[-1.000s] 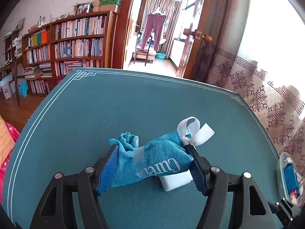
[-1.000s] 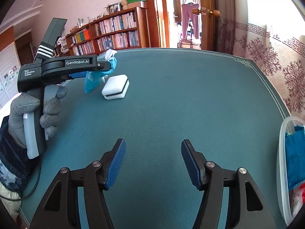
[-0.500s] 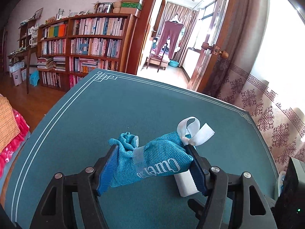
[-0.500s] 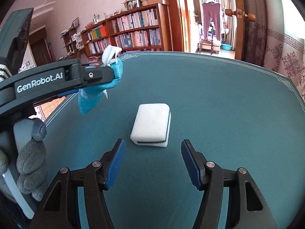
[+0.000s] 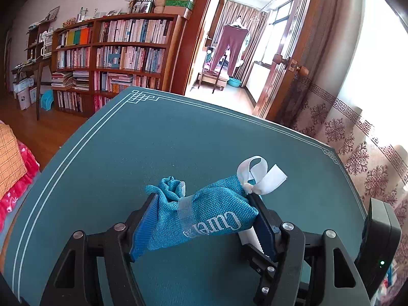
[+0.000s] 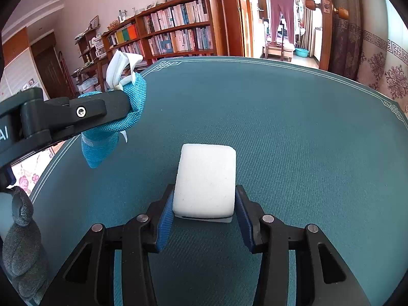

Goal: Organize objects
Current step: 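Grasp the white holder with the right gripper while the left holds the blue bag, then carry the white holder to the clear bowl with the right gripper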

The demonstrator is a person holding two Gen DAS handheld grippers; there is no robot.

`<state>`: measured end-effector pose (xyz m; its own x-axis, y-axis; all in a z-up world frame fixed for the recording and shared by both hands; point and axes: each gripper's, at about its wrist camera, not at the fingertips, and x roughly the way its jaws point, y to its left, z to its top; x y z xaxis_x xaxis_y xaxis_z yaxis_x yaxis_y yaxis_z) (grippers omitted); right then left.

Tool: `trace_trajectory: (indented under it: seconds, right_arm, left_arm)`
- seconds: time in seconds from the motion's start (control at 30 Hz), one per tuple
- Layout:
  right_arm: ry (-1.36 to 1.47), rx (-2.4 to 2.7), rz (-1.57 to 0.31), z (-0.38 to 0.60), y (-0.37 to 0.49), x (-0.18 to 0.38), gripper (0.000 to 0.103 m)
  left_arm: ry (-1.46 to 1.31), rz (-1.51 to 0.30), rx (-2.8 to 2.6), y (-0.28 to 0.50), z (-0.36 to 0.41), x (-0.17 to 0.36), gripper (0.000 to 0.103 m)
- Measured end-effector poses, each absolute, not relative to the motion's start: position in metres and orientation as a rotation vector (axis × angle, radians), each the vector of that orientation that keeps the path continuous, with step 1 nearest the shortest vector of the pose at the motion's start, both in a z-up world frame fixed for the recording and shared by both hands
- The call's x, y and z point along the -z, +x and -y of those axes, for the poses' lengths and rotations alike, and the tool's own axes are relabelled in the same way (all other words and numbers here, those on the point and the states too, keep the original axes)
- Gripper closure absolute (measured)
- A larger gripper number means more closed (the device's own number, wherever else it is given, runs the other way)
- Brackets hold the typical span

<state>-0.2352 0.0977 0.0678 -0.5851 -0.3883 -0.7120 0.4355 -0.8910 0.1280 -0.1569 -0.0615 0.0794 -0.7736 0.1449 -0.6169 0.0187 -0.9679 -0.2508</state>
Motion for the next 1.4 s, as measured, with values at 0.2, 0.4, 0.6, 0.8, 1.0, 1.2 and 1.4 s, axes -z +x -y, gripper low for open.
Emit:
trace_trajectory:
  seconds: [0.2, 0.4, 0.6, 0.8, 1.0, 1.2, 1.4]
  right_arm:
    - [1.061, 2.47, -0.038, -0.118, -0.219, -0.077, 0.057]
    - [1.088, 2.501, 0.0, -0.141, -0.203, -0.077, 0.057]
    - [1.083, 2.532, 0.024, -0.164, -0.182, -0.08, 0.057]
    - [1.069, 2.575, 0.031, -0.185, -0.161, -0.084, 0.057]
    - [1.042, 2.63, 0.017, -0.205, -0.139, -0.09, 0.057]
    - [1.038, 2.674, 0.036, -0.227, -0.121, -0.094, 0.057]
    - [1.042, 2.719, 0.046, -0.248, -0.106, -0.094, 0.057]
  left_arm:
    - [-1.038, 0.357, -2.862, -0.156, 0.056, -0.078, 0.031]
    - [-1.027, 0.316, -2.848, -0.154, 0.045, -0.078, 0.031]
    - [-1.02, 0.258, -2.825, -0.149, 0.027, -0.077, 0.031]
    - [-0.996, 0.189, -2.816, -0.142, 0.01, -0.078, 0.031]
    - [-0.955, 0.071, -2.835, -0.132, -0.01, -0.079, 0.031]
    - [-0.931, -0.025, -2.821, -0.123, -0.03, -0.077, 0.031]
    - [-0.915, -0.097, -2.803, -0.114, -0.044, -0.074, 0.031]
